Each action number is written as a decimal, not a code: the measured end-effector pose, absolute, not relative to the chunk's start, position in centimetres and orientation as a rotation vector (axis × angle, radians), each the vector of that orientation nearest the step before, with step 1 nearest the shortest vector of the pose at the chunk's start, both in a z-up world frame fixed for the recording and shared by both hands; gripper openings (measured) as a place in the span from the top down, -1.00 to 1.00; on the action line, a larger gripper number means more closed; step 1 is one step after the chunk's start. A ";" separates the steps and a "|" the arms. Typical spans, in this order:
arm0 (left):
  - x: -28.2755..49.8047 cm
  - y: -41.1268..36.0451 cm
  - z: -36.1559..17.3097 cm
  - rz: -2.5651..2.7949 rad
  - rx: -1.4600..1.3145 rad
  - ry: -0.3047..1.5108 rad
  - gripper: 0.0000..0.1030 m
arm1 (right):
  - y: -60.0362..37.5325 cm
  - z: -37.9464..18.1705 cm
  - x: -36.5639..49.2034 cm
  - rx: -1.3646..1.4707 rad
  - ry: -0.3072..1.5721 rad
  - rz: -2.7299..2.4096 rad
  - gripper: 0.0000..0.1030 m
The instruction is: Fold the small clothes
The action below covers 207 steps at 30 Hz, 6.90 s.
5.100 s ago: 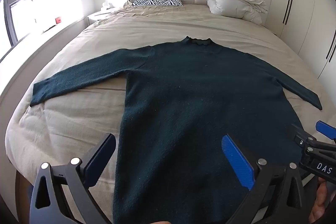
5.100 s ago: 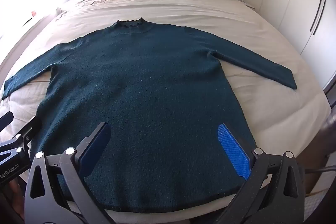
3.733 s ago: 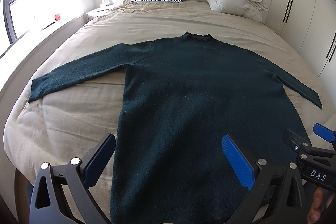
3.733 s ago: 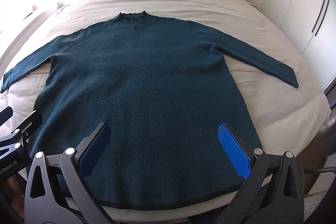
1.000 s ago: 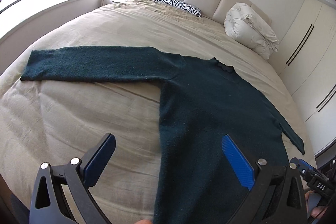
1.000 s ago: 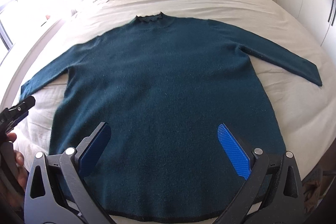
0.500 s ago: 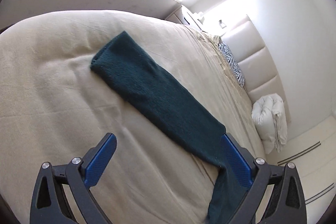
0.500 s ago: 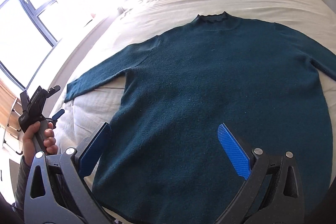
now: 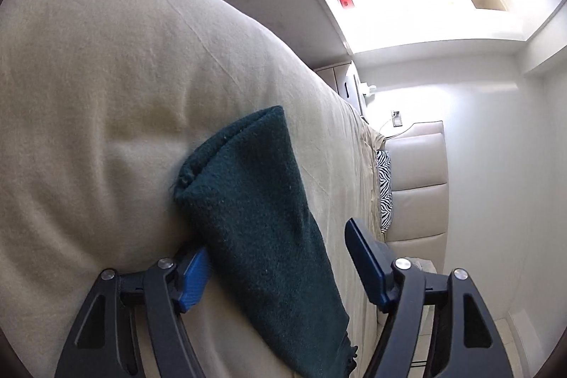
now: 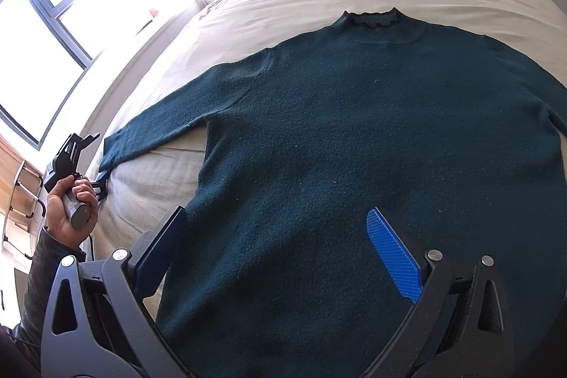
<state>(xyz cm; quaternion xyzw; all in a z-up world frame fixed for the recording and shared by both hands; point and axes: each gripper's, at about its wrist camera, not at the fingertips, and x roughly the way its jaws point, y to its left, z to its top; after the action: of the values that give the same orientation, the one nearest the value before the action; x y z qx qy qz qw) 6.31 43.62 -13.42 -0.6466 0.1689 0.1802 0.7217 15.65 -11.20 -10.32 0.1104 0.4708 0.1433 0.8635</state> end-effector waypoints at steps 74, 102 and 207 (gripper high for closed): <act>24.4 16.8 -5.3 -0.268 -0.579 0.765 0.39 | -34.6 -15.3 35.3 0.768 1.066 0.147 0.87; 30.8 16.6 -11.2 -0.362 -0.604 0.907 0.78 | -36.3 -19.3 34.2 0.841 1.026 0.192 0.87; 26.1 -5.8 -3.4 -0.615 -0.499 1.024 0.84 | -37.7 -15.7 8.8 0.658 0.834 0.165 -0.46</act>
<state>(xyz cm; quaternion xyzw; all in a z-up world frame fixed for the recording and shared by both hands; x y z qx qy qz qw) 26.06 -5.83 -3.37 -0.2324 0.4769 -0.2864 0.7978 8.84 -37.70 -15.71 0.3135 0.3974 0.0788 0.8588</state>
